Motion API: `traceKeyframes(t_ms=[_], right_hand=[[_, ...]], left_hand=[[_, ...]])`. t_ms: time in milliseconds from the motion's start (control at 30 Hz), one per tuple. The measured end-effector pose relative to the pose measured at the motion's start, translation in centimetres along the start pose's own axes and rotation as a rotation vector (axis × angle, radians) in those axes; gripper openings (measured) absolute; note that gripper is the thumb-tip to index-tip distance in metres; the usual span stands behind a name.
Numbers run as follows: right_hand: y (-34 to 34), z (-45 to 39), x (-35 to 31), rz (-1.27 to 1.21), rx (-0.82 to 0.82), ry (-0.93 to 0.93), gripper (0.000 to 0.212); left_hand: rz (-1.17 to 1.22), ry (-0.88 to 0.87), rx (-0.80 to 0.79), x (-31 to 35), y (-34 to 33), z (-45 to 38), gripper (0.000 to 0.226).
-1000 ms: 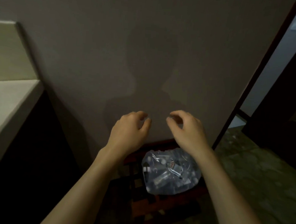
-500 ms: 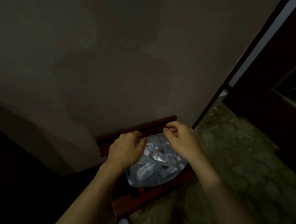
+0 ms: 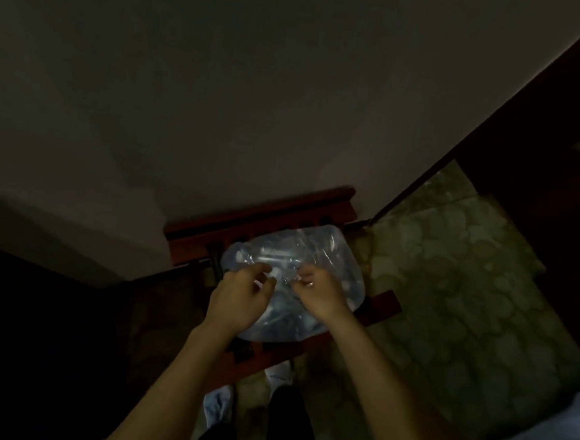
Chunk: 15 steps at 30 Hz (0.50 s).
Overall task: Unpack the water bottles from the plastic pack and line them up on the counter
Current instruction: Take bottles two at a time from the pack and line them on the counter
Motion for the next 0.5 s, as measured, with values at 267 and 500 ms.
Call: traceKeyframes(t_ms=[267, 500], right_hand=[[-0.8, -5.3, 5.5, 0.265, -0.127, -0.057, 0.020], [-2.6, -9.7, 7.3, 0.433, -0.234, 0.027, 0.030]], left_hand=[[0.138, 0.238, -0.033, -1.7, -7.6, -2.4, 0.035], [0.114, 0.352, -0.034, -2.3, -11.0, -4.0, 0.034]])
Point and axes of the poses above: each hand's wrist, its own z-axis away from the middle knuckle, its own y-axis out of the back of the hand, x = y × z, the point moved 10 cm from there along -z, towards the middle knuckle, and after that the axes turned 12 degrees about -z, right-handed, at the moved point
